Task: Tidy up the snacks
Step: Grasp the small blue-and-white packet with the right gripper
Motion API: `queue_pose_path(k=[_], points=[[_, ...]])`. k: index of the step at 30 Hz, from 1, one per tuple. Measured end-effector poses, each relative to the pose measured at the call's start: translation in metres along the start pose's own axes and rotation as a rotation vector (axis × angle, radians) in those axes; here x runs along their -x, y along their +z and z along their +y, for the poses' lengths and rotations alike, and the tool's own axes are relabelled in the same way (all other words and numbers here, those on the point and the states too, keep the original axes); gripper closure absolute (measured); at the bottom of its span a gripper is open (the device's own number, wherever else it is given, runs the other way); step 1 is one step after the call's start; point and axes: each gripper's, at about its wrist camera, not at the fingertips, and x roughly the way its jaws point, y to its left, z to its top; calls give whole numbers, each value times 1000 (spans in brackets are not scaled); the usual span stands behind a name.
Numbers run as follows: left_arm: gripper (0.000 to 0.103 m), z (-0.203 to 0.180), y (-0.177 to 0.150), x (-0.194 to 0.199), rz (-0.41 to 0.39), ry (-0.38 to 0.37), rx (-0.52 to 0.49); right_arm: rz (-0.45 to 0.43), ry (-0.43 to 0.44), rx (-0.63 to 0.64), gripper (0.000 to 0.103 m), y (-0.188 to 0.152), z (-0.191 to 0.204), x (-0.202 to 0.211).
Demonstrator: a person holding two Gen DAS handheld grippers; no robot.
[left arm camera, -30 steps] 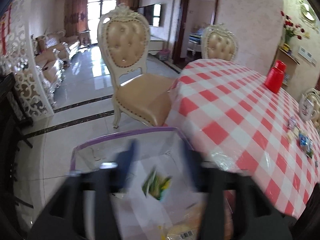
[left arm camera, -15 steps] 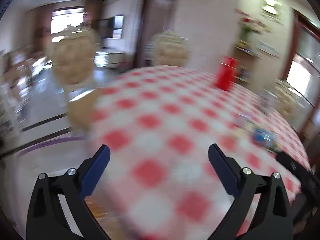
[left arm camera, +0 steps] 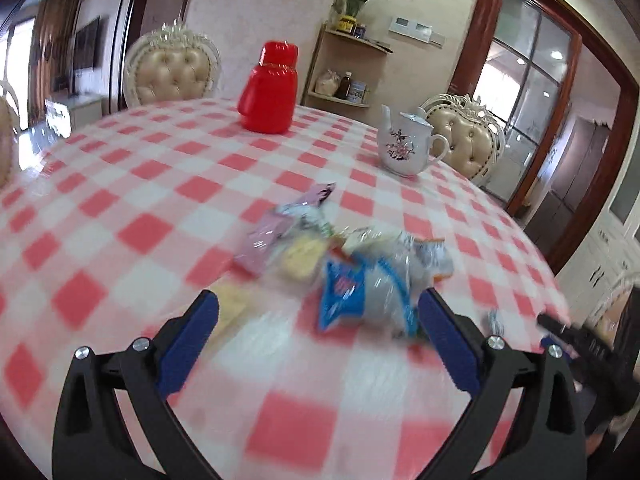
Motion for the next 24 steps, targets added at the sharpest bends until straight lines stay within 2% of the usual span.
queue_pose_path(k=[3,6,9,11,13,16,18,21,24], points=[[3,1,18,-30,4,-20,76,28,-45,96,32,7,22,-20],[3,4,22,-45,5,-51,83,42,-122,209,42,4,48,-44],[3,-1,10,-55,30,-46,-6,96,-175,294,52,-3,57,-62],[3,-8,1,-57,57,-59,-42,90,-205,342,52,-4,62,-65],[3,-18,-2,-54,56,-86,-86,131,-209,363,54,-6,63,-73],[3,-33,-7,-51,37,-61,-182,180,-223,381,62,-8,61,-82],[3,-35,-10,-52,51,-38,-213,179,-230,393,68,-9,61,-82],[3,-23,-8,-62,103,-37,-165,171,-238,400,81,-10,57,-79],[3,-9,-7,-66,131,-21,-102,135,-208,388,81,-11,56,-67]])
